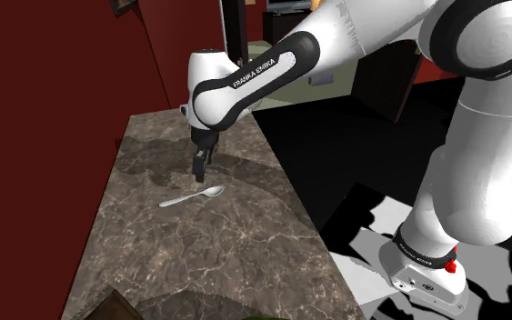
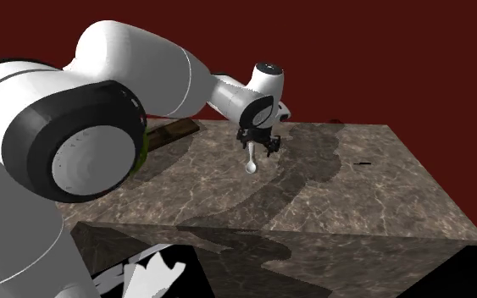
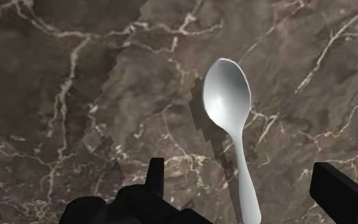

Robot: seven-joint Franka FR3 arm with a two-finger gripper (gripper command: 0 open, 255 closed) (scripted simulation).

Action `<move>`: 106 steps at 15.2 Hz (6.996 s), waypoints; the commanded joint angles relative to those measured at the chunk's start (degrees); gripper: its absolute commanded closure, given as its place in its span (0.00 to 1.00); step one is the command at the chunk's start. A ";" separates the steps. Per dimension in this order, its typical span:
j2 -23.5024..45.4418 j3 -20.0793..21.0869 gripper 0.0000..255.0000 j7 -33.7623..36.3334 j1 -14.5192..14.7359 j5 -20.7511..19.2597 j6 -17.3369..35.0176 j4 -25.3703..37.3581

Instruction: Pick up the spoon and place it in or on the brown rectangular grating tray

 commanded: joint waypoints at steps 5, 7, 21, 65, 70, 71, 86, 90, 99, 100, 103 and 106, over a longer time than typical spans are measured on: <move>8.54 2.30 0.00 -3.63 1.81 0.49 2.46 6.78; 9.56 2.34 0.00 -3.60 2.00 0.45 3.62 6.67; 12.02 2.42 1.00 -3.52 2.45 0.33 6.18 6.61; 2.45 6.69 1.00 13.98 11.05 -4.15 -5.85 11.48; 3.39 8.62 1.00 21.24 15.36 -6.56 -5.40 12.71; 3.73 8.98 1.00 22.72 16.25 -7.11 -5.39 13.17; 13.76 12.02 1.00 42.21 29.92 -16.10 -7.54 25.93; 14.47 11.85 1.00 42.33 29.93 -16.39 -4.79 23.85; 16.71 11.35 1.00 42.76 30.12 -17.29 1.13 20.09; 16.93 11.30 1.00 42.80 30.14 -17.37 1.59 19.83; 16.93 11.30 1.00 42.80 30.15 -17.37 1.59 19.83; 16.93 11.30 1.00 42.80 30.15 -17.37 1.59 19.83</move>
